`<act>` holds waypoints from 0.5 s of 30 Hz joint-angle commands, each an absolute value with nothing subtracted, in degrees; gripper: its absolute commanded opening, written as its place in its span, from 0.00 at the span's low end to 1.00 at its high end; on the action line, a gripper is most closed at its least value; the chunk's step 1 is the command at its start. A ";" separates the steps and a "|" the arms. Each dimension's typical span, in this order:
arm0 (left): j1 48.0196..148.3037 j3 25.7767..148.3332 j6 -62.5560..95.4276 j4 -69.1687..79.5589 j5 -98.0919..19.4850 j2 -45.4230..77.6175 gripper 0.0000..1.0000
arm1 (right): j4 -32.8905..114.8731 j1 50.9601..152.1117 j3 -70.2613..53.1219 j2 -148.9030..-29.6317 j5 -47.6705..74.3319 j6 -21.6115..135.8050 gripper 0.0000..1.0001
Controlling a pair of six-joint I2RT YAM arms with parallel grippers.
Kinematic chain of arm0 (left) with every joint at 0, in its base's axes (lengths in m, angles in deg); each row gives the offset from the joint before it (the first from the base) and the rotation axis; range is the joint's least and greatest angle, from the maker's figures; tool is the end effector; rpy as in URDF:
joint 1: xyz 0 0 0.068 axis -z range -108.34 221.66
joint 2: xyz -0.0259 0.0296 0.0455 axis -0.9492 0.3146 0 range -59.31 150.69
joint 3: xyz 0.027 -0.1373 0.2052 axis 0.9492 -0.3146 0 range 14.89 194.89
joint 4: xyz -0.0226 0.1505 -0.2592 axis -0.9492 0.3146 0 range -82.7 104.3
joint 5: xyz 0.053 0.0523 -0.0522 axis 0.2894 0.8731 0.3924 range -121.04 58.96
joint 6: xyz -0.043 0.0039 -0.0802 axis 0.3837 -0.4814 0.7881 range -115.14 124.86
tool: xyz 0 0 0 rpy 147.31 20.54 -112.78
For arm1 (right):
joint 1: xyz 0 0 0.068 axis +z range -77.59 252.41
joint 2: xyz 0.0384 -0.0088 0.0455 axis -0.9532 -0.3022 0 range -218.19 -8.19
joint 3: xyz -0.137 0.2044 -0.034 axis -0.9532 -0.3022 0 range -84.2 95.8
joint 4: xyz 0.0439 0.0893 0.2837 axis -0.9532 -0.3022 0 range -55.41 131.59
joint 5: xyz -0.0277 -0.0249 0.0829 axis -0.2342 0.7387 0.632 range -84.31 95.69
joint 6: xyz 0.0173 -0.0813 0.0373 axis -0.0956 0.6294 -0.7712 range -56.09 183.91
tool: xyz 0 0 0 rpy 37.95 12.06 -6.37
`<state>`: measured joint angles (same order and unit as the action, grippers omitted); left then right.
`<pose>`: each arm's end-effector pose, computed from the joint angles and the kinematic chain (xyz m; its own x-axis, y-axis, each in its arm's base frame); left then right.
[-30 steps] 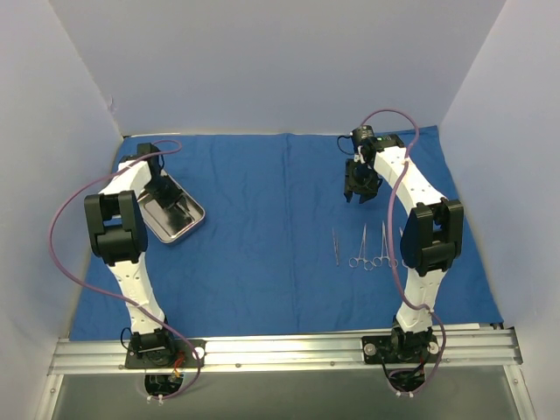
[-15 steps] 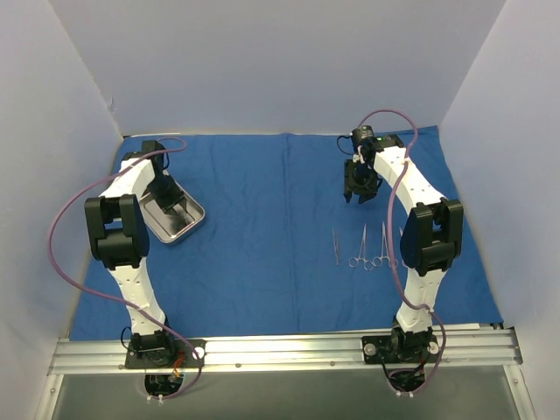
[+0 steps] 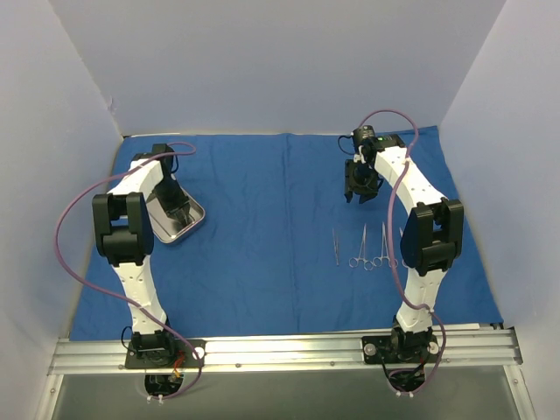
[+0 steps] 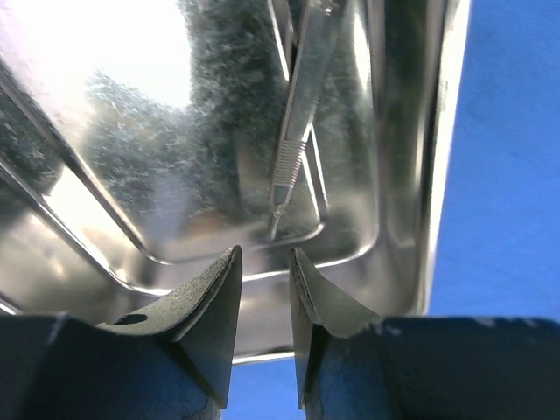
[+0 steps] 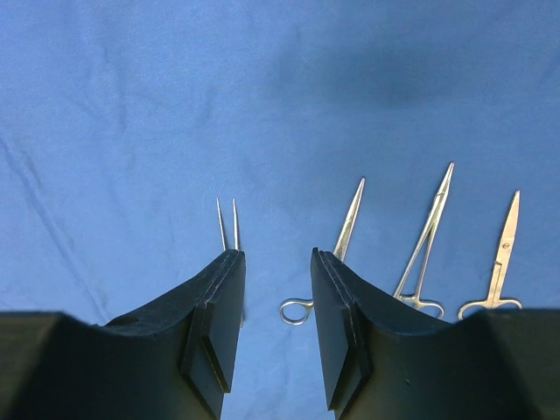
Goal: Open and lay out the surgical kit
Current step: Pick up the medical item from the container.
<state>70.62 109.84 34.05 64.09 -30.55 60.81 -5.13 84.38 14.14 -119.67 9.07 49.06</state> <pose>0.4461 0.0088 0.0984 -0.8548 -0.5034 -0.1263 -0.4998 0.8640 -0.0609 0.4666 0.1039 0.1945 -0.8782 0.0753 -0.4724 -0.0113 0.9840 0.1779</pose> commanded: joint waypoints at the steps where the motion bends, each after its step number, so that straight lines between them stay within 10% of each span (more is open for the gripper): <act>1: 70.61 111.56 33.07 64.78 -28.49 61.80 0.36 | -7.11 83.92 14.32 -118.75 9.03 49.59 0.36; 15: 70.69 114.38 32.10 65.22 -28.93 64.79 0.35 | -6.84 83.92 14.41 -119.37 9.64 48.71 0.37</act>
